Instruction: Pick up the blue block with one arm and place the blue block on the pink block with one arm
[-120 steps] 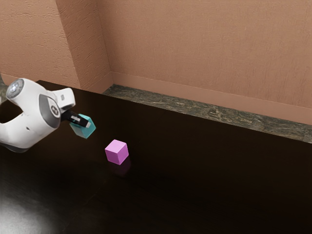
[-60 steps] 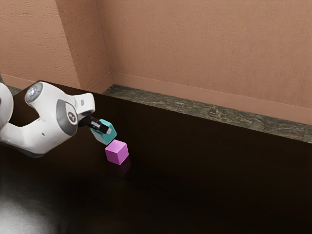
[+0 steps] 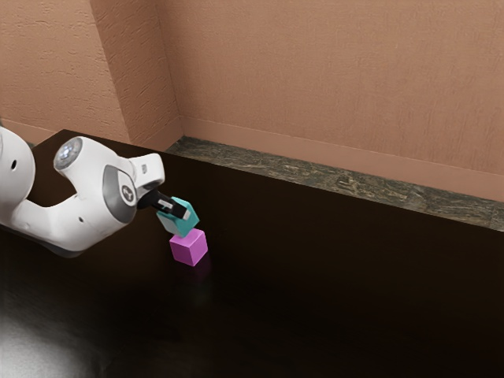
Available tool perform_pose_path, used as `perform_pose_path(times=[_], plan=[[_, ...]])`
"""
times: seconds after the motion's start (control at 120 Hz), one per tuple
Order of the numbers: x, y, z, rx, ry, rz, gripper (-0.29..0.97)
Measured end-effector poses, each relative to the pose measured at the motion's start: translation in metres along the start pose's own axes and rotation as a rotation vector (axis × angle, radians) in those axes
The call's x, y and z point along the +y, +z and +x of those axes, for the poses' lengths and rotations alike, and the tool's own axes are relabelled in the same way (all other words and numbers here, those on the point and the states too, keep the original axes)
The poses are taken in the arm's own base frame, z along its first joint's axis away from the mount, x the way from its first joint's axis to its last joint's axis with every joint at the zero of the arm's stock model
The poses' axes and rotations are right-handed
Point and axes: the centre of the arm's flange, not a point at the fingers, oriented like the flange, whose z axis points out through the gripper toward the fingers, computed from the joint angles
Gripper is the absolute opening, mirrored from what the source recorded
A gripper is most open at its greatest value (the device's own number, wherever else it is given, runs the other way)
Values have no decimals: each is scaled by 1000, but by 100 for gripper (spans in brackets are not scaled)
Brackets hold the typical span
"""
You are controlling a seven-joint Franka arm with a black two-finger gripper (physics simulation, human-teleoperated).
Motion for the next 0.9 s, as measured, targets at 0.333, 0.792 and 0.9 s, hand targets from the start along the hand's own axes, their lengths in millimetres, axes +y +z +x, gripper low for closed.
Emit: perform_pose_path(times=[0.333, 0.792, 0.9], plan=[[5, 4, 4, -3, -11, -12, 46], [-64, -139, 167, -123, 147, -81, 62], [-89, -163, 162, -279, 66, -107, 64]])
